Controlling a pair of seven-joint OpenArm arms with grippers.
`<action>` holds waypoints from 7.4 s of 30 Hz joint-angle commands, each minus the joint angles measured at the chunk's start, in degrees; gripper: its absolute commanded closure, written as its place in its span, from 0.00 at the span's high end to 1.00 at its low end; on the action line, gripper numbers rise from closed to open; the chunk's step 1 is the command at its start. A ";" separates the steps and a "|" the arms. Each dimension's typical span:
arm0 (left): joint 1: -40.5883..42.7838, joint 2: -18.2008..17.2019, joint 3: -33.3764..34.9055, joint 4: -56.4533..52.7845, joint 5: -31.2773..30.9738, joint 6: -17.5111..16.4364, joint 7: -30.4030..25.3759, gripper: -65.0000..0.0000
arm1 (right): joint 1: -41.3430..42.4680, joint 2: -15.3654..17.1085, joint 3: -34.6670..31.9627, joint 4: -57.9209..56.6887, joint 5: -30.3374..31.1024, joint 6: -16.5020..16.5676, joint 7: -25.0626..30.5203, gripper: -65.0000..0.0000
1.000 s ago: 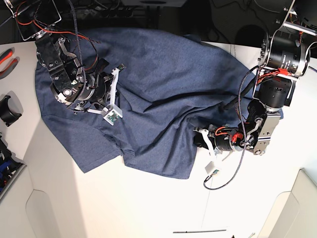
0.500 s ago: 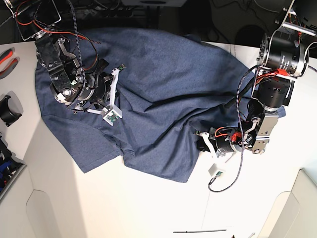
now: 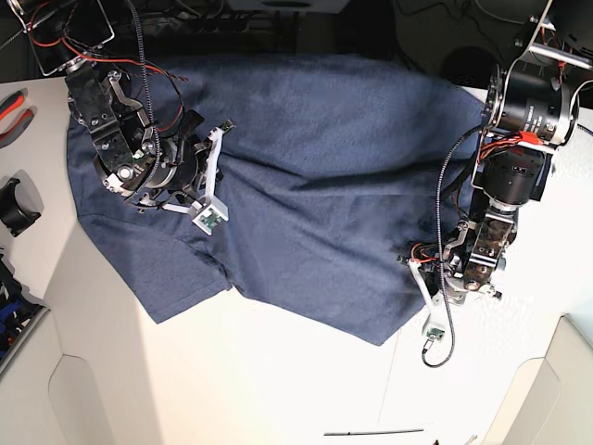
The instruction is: Layout the t-shirt on the table in an organized manner, then fold the t-shirt properly
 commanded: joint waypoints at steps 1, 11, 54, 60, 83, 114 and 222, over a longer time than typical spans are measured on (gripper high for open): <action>-0.79 -0.63 -0.07 0.13 1.88 1.51 1.62 0.00 | 0.37 0.33 0.13 0.04 -0.81 -0.44 -1.64 0.00; -0.81 -0.90 -0.07 0.15 2.47 5.97 -3.37 0.00 | 0.35 0.33 0.13 0.04 -0.81 -0.46 -1.66 0.00; -0.79 -0.90 -0.07 0.15 1.25 3.74 -4.79 0.00 | 0.39 0.33 0.13 0.04 -0.81 -0.44 -1.62 0.00; -0.79 -0.90 -0.07 0.15 1.25 3.74 -4.81 0.00 | 0.39 0.33 0.13 0.04 -0.83 -0.44 -1.62 0.00; -0.79 -0.90 -0.07 0.15 1.27 3.74 -4.85 0.00 | 0.39 0.33 0.13 0.04 -0.83 -0.46 -1.62 0.00; -0.76 -0.90 -0.07 0.15 1.42 3.74 -5.03 0.00 | 1.22 0.33 0.13 0.04 -1.05 -0.46 0.55 0.00; -3.76 -3.45 -30.14 6.16 -22.84 -17.20 -7.78 0.25 | 22.77 -22.49 0.13 -45.16 -5.79 -7.91 28.72 0.00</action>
